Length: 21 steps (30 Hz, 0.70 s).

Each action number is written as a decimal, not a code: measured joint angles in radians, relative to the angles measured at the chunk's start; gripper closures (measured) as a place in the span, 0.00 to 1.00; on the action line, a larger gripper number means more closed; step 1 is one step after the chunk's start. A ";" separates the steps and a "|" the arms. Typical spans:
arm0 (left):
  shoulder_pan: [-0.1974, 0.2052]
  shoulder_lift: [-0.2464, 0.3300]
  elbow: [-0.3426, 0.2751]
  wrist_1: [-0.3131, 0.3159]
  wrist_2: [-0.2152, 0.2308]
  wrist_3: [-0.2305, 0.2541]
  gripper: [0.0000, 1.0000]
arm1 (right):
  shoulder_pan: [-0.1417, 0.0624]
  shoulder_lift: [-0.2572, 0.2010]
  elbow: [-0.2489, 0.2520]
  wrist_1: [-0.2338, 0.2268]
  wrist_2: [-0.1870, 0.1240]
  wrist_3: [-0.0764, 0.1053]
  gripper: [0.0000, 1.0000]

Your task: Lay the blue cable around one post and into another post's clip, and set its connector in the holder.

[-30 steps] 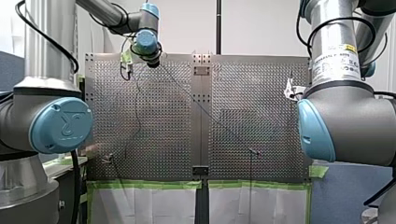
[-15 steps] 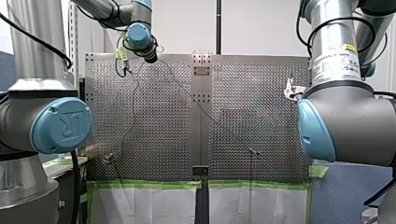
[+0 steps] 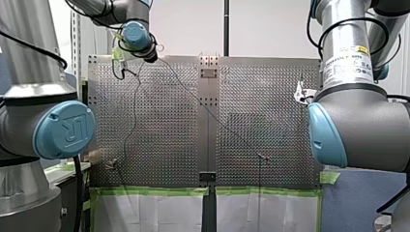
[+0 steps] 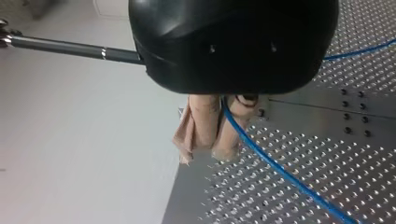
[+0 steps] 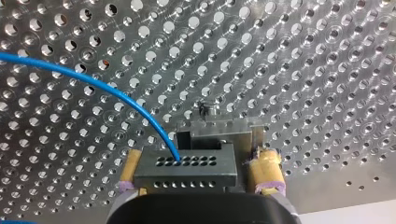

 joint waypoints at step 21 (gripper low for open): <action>0.003 0.004 -0.091 0.137 0.017 0.009 0.84 | 0.000 0.000 0.000 0.000 0.000 0.000 0.00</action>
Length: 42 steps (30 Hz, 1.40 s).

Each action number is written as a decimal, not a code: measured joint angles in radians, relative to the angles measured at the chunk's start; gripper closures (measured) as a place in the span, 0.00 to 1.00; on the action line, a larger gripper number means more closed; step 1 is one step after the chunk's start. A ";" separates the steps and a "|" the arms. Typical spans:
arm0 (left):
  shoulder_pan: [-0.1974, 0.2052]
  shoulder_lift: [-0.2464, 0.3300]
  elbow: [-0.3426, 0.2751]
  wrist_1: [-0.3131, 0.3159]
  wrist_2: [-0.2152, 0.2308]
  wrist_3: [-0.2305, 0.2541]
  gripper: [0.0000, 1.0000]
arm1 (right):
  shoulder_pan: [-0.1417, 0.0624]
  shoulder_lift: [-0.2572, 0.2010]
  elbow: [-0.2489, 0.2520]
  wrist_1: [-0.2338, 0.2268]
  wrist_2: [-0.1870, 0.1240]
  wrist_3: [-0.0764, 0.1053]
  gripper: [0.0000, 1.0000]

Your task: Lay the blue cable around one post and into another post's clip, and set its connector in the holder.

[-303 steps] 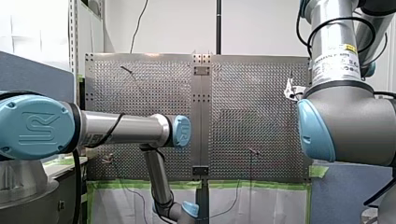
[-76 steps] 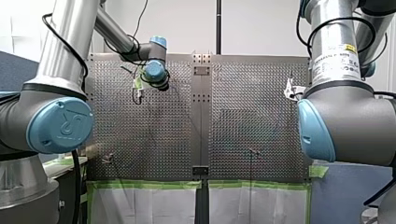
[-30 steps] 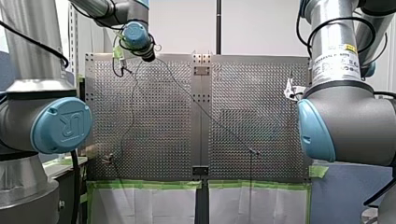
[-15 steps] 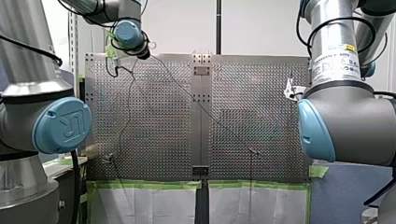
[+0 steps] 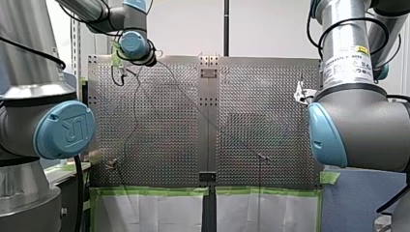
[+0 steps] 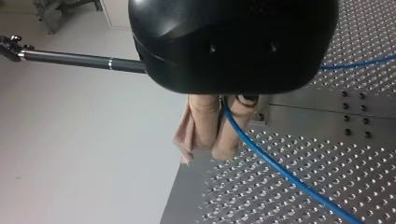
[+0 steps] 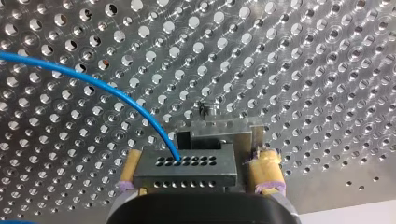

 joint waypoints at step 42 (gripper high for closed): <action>0.310 -0.078 0.044 0.069 0.124 -0.142 0.84 | 0.000 0.000 0.000 0.000 0.000 0.000 0.00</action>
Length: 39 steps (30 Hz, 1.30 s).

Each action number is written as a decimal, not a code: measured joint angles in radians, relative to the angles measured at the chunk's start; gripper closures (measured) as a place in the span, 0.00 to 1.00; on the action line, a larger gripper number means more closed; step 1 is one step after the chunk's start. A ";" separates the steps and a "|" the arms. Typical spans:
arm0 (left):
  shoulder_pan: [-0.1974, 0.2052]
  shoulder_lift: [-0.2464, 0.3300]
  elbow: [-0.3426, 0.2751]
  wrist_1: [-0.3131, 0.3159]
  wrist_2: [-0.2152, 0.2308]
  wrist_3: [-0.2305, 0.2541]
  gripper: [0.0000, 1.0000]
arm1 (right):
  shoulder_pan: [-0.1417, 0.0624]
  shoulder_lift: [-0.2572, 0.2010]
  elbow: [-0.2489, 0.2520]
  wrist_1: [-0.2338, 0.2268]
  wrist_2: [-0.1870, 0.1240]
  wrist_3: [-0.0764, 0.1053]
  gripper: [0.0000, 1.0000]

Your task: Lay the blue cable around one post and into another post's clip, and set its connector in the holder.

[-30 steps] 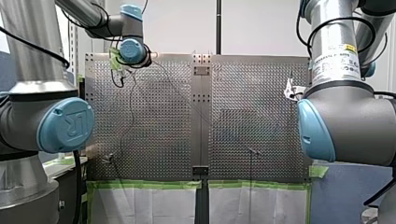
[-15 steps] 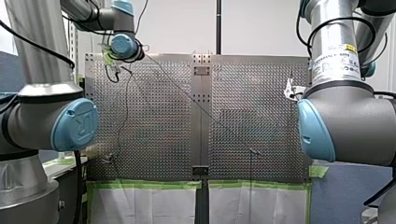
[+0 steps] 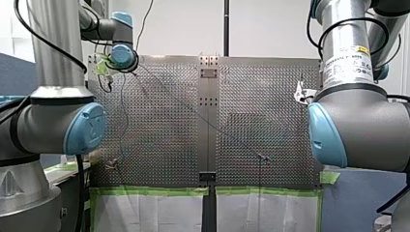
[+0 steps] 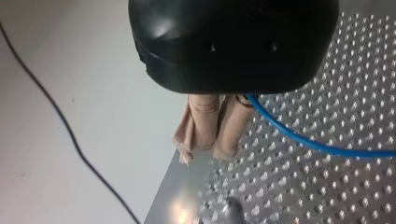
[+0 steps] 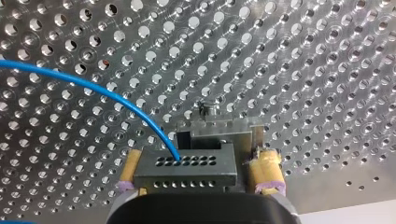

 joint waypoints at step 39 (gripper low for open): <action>0.125 -0.009 0.002 0.116 0.092 -0.101 0.76 | 0.000 0.000 0.000 0.000 0.000 0.000 0.00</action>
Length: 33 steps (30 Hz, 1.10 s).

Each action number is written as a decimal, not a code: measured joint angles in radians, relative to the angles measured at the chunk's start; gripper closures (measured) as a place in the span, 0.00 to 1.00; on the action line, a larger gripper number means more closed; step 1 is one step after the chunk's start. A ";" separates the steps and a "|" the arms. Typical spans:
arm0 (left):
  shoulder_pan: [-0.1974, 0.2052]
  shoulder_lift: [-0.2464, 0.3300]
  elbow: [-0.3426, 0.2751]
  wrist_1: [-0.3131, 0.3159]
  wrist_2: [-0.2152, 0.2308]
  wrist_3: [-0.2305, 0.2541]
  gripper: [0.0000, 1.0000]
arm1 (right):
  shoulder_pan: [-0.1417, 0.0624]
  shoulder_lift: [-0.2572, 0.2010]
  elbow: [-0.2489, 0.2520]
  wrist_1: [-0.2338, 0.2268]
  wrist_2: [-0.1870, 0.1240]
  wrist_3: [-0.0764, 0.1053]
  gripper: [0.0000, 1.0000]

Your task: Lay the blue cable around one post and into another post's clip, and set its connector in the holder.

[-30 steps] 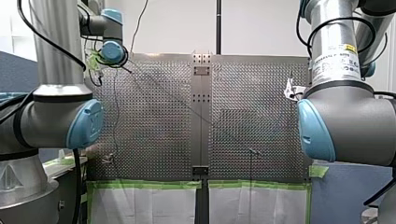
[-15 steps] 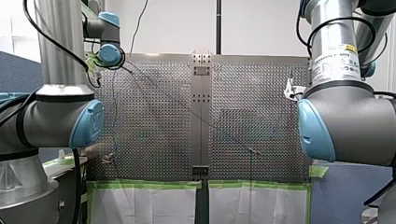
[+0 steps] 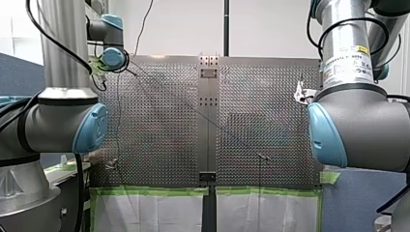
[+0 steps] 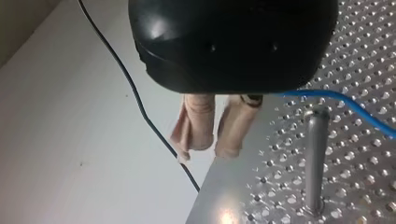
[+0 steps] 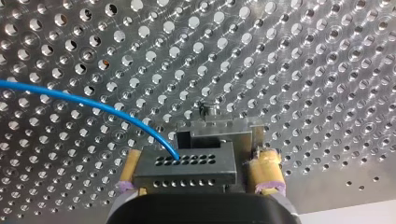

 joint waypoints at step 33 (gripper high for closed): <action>0.036 -0.084 0.034 0.103 0.012 -0.113 0.76 | 0.000 0.000 0.000 0.000 0.000 0.000 0.00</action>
